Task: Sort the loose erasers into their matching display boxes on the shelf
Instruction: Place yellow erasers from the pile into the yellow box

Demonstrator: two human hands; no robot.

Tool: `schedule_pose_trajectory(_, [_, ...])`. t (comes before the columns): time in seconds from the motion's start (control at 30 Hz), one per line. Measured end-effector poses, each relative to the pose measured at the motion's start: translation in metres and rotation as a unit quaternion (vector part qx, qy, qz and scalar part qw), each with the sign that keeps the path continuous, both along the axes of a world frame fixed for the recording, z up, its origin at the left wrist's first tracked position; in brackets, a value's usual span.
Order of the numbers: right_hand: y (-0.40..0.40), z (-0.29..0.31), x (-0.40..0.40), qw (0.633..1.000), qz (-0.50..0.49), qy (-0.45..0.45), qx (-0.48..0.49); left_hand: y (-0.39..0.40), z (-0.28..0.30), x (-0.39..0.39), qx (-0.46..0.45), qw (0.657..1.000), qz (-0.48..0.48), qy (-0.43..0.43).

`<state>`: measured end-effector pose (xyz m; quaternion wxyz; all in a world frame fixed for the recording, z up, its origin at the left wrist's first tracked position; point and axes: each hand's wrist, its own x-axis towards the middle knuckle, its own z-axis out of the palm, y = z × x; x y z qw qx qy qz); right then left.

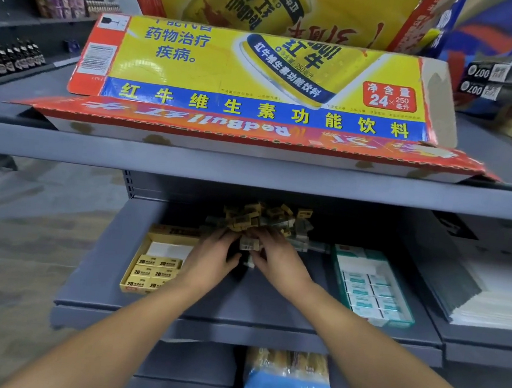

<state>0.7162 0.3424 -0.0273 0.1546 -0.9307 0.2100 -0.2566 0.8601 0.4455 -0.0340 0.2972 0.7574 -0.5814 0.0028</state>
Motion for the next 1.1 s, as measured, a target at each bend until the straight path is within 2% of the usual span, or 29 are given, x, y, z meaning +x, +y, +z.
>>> schedule_pose_trajectory(0.33, [-0.007,-0.001,-0.032,1.000,0.010,-0.005,0.018,-0.011,0.002,-0.015,-0.004,0.997,-0.069,0.019])
schedule_pose_trajectory(0.5, [-0.009,-0.003,-0.034,0.972,-0.024,-0.062,0.224,-0.007,0.004,-0.022,-0.017,0.993,-0.095,0.067])
schedule_pose_trajectory(0.67, [-0.009,-0.006,-0.034,0.956,-0.011,-0.063,0.286,-0.009,0.005,-0.022,-0.028,0.993,-0.101,0.045])
schedule_pose_trajectory(0.8, [-0.008,-0.008,-0.035,0.959,-0.033,-0.058,0.277,-0.008,0.006,-0.025,-0.023,0.996,-0.079,0.045])
schedule_pose_trajectory(0.97, [-0.008,-0.008,-0.032,0.901,-0.042,-0.113,0.417,-0.007,0.004,-0.021,-0.037,0.996,-0.074,0.038])
schedule_pose_trajectory(1.1, [-0.004,0.000,-0.030,0.886,-0.034,-0.131,0.443,-0.006,0.005,-0.020,-0.036,0.996,-0.064,0.044])
